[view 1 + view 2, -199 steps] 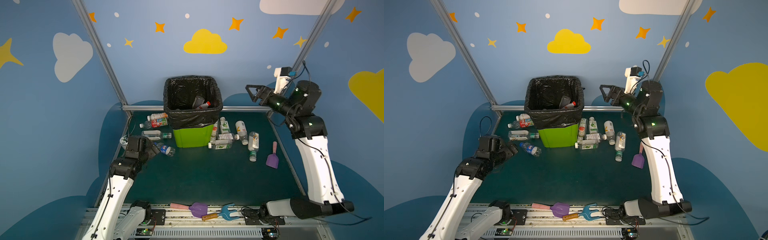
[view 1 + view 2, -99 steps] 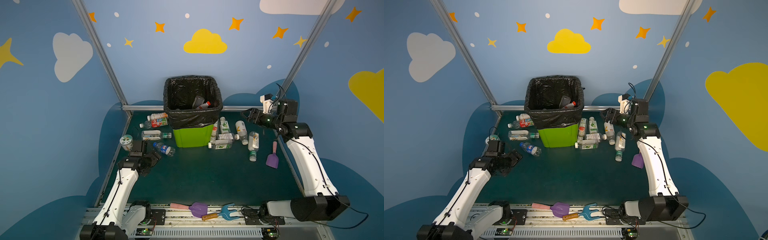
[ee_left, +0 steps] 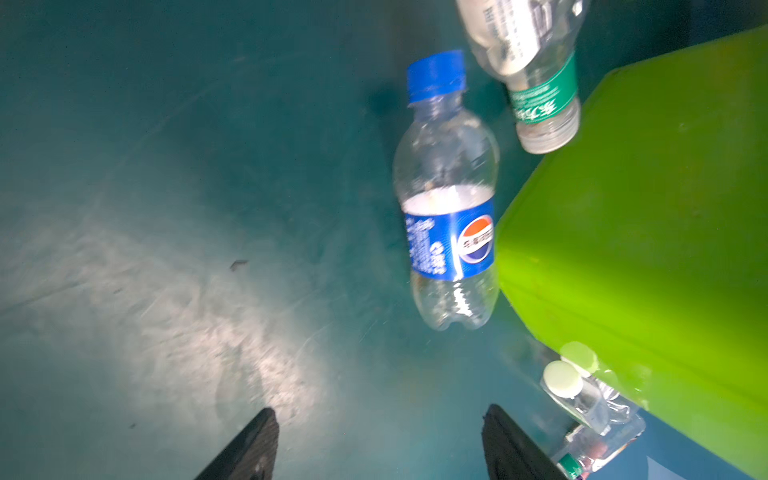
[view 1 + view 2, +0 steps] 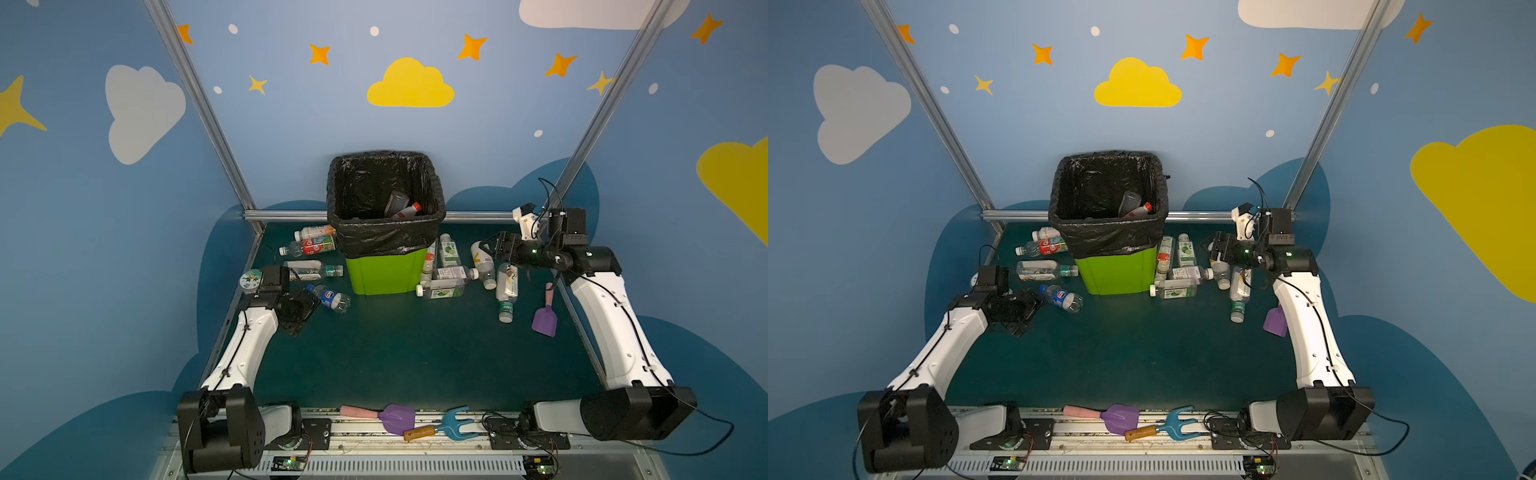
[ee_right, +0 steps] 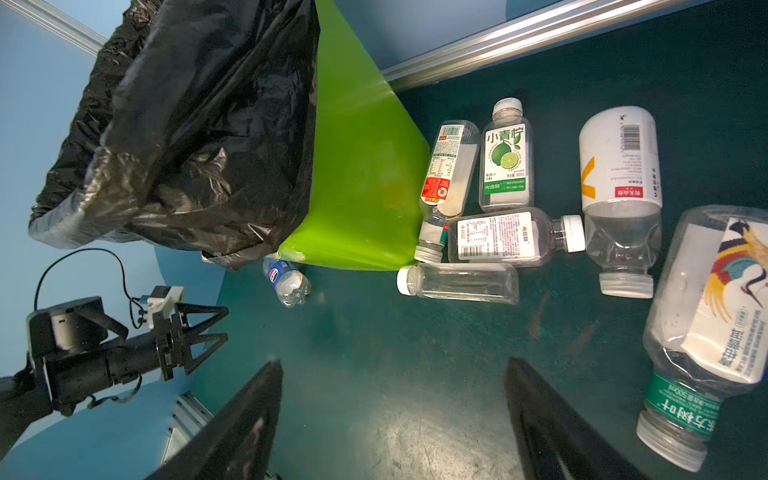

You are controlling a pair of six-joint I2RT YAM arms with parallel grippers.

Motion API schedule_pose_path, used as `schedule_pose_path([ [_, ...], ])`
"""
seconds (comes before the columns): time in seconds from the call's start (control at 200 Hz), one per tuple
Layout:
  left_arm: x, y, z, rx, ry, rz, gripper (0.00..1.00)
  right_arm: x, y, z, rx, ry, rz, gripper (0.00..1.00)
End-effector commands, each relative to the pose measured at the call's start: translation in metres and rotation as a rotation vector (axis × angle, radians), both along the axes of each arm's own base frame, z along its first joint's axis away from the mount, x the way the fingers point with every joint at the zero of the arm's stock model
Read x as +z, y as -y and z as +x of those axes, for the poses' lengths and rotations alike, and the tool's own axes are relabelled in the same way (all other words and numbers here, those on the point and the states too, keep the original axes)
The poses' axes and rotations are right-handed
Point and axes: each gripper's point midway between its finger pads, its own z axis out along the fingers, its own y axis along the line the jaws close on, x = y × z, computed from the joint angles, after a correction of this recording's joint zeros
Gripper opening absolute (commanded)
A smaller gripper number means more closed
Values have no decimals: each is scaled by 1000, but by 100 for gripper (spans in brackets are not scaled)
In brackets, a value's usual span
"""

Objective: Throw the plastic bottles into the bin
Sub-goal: 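Draw the right arm back while the left gripper descends onto the blue-capped Pepsi bottle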

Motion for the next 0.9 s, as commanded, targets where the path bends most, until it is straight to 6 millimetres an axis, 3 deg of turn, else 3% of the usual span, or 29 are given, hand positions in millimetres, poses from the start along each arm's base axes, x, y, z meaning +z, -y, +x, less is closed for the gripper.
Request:
schedule_pose_path([
  [0.0, 2, 7, 17, -81, -2, -41, 76, -9, 1, -2, 17, -31, -4, 83],
  [0.165, -12, 13, 39, -121, -41, -85, 73, -10, 9, -2, 1, -34, -9, 83],
  [0.576, -37, 3, 75, -154, -117, -46, 73, -12, 29, -4, -63, -40, 8, 83],
  [0.896, -54, -1, 85, -184, -193, 8, 74, -12, 43, -2, -101, -40, 25, 84],
])
